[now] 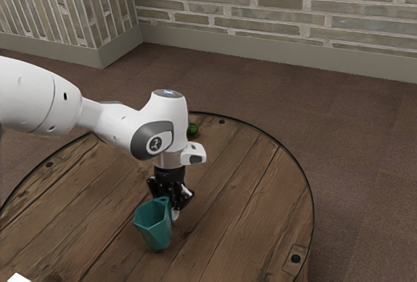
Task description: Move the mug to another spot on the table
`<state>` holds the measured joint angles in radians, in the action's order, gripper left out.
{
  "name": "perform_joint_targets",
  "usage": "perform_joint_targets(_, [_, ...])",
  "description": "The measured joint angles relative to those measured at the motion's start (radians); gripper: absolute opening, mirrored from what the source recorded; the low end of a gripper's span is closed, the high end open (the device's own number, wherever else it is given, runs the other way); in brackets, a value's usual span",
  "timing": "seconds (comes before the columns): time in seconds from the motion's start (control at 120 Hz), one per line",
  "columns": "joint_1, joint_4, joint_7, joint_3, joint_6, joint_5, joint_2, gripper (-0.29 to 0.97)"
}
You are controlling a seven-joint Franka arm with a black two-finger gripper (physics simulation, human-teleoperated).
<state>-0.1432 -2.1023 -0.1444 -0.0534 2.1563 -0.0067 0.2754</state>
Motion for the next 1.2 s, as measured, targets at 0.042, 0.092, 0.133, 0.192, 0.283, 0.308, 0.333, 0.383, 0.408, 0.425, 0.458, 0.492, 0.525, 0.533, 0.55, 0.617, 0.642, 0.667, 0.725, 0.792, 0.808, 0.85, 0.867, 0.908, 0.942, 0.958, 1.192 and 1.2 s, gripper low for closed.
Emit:
perform_joint_targets(0.042, [0.004,0.011,-0.004,0.004,-0.024,-0.02,-0.007,0.05])
perform_joint_targets(0.092, [0.008,0.04,-0.009,0.009,-0.065,-0.039,-0.015,0.04])
perform_joint_targets(0.133, [0.013,0.064,-0.013,0.013,-0.103,-0.058,-0.017,0.02])
perform_joint_targets(0.192, [0.021,0.091,-0.019,0.04,-0.16,-0.094,-0.018,0.01])
perform_joint_targets(0.283, [0.064,0.145,-0.027,0.07,-0.249,-0.14,-0.012,0.01])
perform_joint_targets(0.308, [0.077,0.17,-0.028,0.074,-0.274,-0.15,-0.004,0.01])
perform_joint_targets(0.333, [0.09,0.202,-0.03,0.076,-0.298,-0.161,0.013,0.01])
perform_joint_targets(0.383, [0.102,0.267,-0.032,0.083,-0.343,-0.179,0.053,0.02])
perform_joint_targets(0.408, [0.105,0.298,-0.034,0.091,-0.363,-0.186,0.073,0.01])
perform_joint_targets(0.425, [0.112,0.318,-0.034,0.094,-0.377,-0.193,0.088,0.0])
perform_joint_targets(0.458, [0.129,0.352,-0.036,0.1,-0.401,-0.206,0.117,-0.01])
perform_joint_targets(0.492, [0.149,0.38,-0.038,0.102,-0.423,-0.223,0.147,-0.02])
perform_joint_targets(0.525, [0.17,0.403,-0.039,0.104,-0.443,-0.244,0.177,-0.04])
perform_joint_targets(0.533, [0.176,0.407,-0.039,0.104,-0.447,-0.25,0.184,-0.04])
perform_joint_targets(0.55, [0.187,0.413,-0.04,0.104,-0.456,-0.262,0.196,-0.05])
perform_joint_targets(0.617, [0.218,0.436,-0.043,0.105,-0.483,-0.307,0.24,-0.07])
perform_joint_targets(0.642, [0.222,0.448,-0.044,0.106,-0.492,-0.319,0.254,-0.07])
perform_joint_targets(0.667, [0.222,0.464,-0.046,0.106,-0.499,-0.327,0.268,-0.08])
perform_joint_targets(0.725, [0.22,0.488,-0.057,0.107,-0.513,-0.337,0.289,-0.1])
perform_joint_targets(0.792, [0.219,0.514,-0.072,0.107,-0.525,-0.343,0.314,-0.11])
perform_joint_targets(0.808, [0.219,0.519,-0.076,0.107,-0.528,-0.344,0.321,-0.11])
perform_joint_targets(0.85, [0.219,0.544,-0.085,0.107,-0.533,-0.347,0.343,-0.11])
perform_joint_targets(0.867, [0.219,0.55,-0.088,0.106,-0.535,-0.348,0.352,-0.11])
perform_joint_targets(0.908, [0.22,0.559,-0.096,0.106,-0.539,-0.35,0.368,-0.11])
perform_joint_targets(0.942, [0.22,0.563,-0.102,0.106,-0.541,-0.352,0.381,-0.11])
perform_joint_targets(0.958, [0.221,0.564,-0.105,0.106,-0.543,-0.353,0.387,-0.11])
perform_joint_targets(1.192, [0.226,0.567,-0.137,0.106,-0.552,-0.36,0.412,-0.08])
perform_joint_targets(1.2, [0.226,0.567,-0.138,0.106,-0.552,-0.361,0.412,-0.07])
